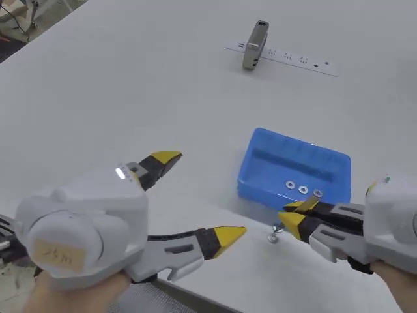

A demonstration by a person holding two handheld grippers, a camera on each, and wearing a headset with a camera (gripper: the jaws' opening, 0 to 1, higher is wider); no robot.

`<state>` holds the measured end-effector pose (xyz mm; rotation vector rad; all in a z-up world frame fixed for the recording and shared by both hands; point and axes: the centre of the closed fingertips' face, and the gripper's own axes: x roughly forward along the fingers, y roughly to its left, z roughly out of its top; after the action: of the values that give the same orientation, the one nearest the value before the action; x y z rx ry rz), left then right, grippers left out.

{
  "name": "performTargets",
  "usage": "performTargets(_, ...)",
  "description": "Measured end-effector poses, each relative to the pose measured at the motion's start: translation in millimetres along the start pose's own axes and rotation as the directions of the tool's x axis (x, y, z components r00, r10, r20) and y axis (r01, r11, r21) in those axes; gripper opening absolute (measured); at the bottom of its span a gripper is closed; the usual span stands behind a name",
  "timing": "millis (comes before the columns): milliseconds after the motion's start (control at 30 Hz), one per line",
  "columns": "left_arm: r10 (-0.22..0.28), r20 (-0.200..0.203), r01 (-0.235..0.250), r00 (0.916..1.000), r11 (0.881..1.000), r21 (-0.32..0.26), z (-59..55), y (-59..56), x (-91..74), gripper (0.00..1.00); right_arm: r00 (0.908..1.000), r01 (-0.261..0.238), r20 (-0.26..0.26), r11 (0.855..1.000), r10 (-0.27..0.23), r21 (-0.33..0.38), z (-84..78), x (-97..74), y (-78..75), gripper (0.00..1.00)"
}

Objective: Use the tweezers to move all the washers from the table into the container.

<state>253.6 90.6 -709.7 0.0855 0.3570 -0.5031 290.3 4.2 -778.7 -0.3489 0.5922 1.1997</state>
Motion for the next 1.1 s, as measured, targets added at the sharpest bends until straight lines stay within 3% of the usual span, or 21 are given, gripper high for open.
performTargets(333,0.003,-0.001,-0.003,1.0,1.0,0.002,-0.3,0.7,-0.3,0.77,1.0,0.004,-0.005,0.999,-0.004,-0.038,7.1,-3.8,0.7,0.02)
performTargets(600,0.001,0.001,-0.001,1.0,1.0,0.003,0.1,0.5,-0.2,0.77,0.996,-0.022,0.086,0.999,0.025,-0.043,49.8,-26.3,4.8,0.02)
performTargets(833,0.002,0.002,-0.002,1.0,1.0,0.004,0.2,0.5,-0.4,0.76,0.9816,-0.017,0.19,0.999,0.023,-0.036,92.4,-46.2,-0.4,0.02)
performTargets(967,0.003,0.005,-0.003,1.0,1.0,0.0,0.5,0.8,-0.7,0.76,0.9773,0.004,0.212,0.999,0.005,-0.038,103.5,-49.4,-8.3,0.02)
performTargets(1100,0.002,0.003,-0.002,1.0,1.0,0.002,0.2,0.5,-0.6,0.76,0.9788,0.042,0.201,0.999,-0.037,-0.024,105.3,-43.2,-27.1,0.02)
